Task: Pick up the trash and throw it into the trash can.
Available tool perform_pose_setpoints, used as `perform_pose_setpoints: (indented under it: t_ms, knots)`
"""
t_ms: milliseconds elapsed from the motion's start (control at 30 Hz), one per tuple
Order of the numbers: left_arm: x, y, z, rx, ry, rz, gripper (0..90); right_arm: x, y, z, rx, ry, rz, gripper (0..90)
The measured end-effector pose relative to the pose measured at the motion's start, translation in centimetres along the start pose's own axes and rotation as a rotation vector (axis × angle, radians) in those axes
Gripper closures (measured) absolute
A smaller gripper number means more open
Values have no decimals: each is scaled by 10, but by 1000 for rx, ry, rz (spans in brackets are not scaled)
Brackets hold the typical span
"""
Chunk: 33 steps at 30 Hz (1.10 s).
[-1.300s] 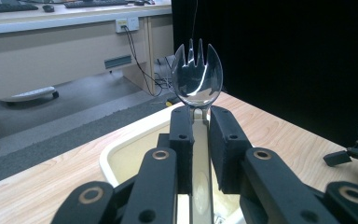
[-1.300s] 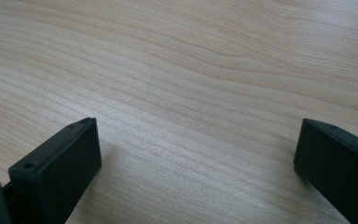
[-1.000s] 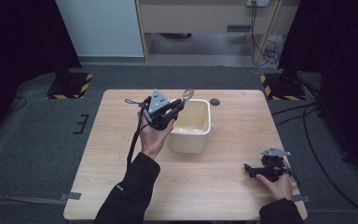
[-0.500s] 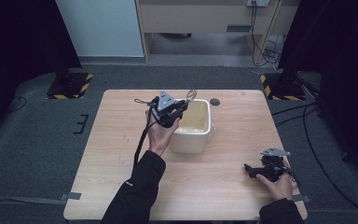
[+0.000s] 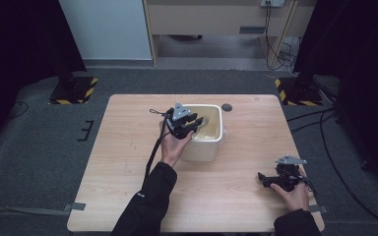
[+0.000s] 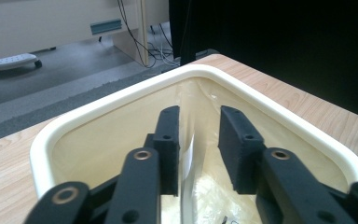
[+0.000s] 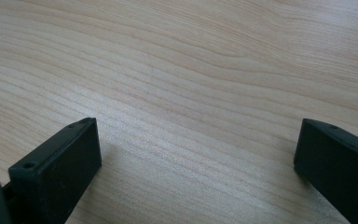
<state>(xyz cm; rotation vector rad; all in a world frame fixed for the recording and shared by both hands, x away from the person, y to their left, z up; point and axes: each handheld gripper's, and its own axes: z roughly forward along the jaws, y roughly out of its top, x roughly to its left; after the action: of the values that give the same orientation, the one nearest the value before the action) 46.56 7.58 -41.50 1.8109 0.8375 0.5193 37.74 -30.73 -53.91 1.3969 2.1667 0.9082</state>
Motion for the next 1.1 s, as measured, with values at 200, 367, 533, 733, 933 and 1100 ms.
perform_pose_setpoints:
  t_ms: [200,367,533,733,933,1100]
  knots:
    - [-1,-2,-12,-21,15,8,546,0,0,0,0,0,0,7]
    - [1,-6,-25,-33,30,13,471,0,0,0,0,0,-1,8]
    - [6,-10,-50,-60,42,22,396,0,0,0,0,0,0,7]
    - [5,-22,-74,-56,67,37,326,0,0,0,0,0,0,7]
    - [7,-39,-95,-7,90,30,291,0,0,0,0,1,-3,7]
    - [10,-57,-122,9,120,28,266,0,0,0,0,0,-3,7]
